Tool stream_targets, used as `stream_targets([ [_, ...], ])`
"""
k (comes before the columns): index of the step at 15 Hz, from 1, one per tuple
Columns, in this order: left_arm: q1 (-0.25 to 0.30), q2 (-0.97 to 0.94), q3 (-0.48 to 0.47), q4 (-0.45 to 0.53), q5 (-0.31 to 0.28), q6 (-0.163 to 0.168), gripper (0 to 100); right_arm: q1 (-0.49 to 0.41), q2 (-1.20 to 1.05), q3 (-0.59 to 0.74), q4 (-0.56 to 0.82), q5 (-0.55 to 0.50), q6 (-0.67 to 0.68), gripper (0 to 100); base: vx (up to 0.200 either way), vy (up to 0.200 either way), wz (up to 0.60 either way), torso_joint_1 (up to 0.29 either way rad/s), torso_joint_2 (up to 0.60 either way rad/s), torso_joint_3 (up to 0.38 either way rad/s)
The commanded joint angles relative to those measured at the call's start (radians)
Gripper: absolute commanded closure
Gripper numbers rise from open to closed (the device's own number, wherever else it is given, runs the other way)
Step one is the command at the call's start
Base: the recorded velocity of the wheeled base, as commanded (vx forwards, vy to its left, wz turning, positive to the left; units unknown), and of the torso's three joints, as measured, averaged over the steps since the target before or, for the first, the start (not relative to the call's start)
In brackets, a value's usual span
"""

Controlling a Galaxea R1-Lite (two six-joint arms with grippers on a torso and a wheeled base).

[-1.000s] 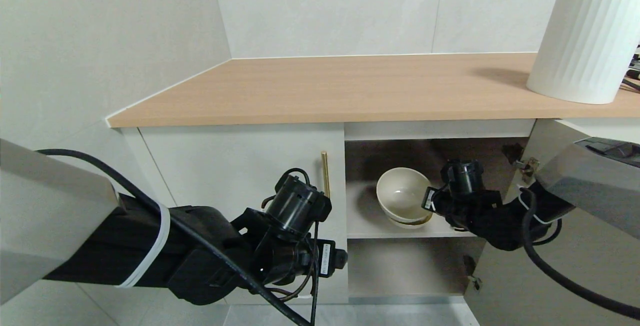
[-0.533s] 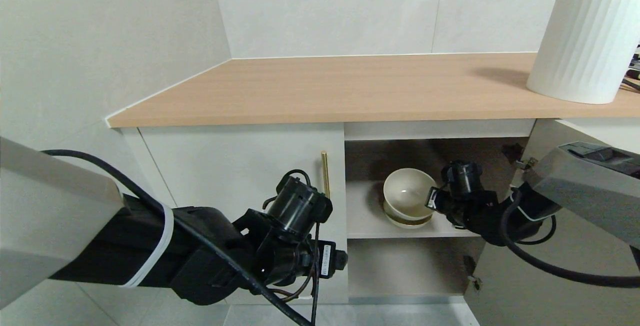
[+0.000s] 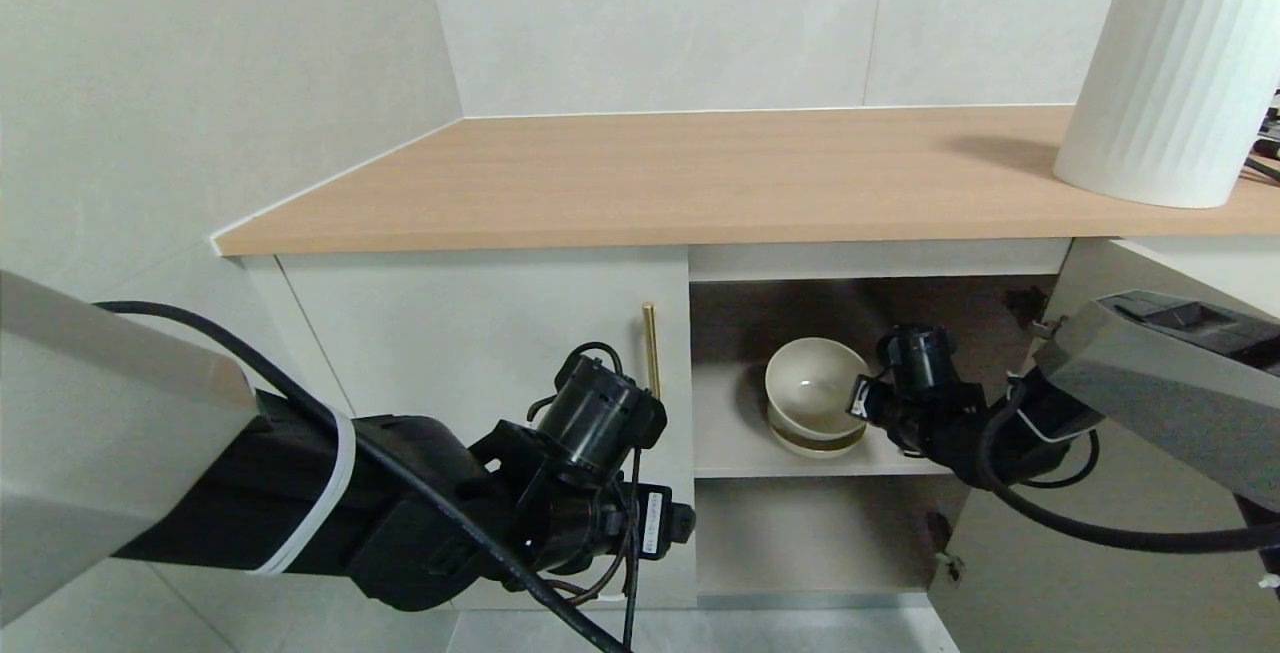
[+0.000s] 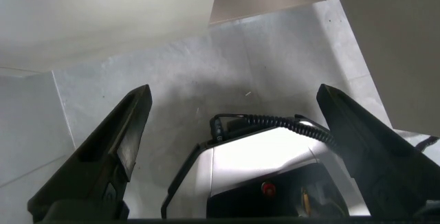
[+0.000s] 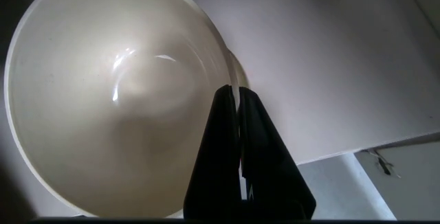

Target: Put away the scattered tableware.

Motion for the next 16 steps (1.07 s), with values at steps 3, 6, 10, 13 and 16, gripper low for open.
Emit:
stream_targets([
  [3,0.000,0.003,0.000,-0.001,0.000,-0.001,0,0.001,0.010,-0.006,0.013,0.000,-0.001,100,0.000,0.000,0.00,0.000,0.00,0.000],
  [6,0.000,0.001,0.000,-0.001,0.000,-0.001,0,0.001,0.019,-0.008,0.013,0.000,-0.002,100,0.000,0.000,0.00,0.000,0.00,0.000],
  [10,0.000,0.000,0.000,-0.001,0.000,-0.001,0,0.001,0.023,-0.006,0.013,-0.001,-0.005,100,0.000,0.000,0.00,0.000,0.00,0.000],
  [13,0.000,0.000,0.000,-0.001,0.000,-0.001,0,0.003,0.023,-0.006,0.015,-0.001,-0.005,100,0.000,0.000,0.00,0.000,0.00,0.000],
  [16,0.000,0.001,-0.002,-0.001,0.000,-0.001,0,0.004,0.023,-0.005,0.016,-0.001,-0.007,0,0.000,0.000,0.00,0.000,0.00,0.000],
])
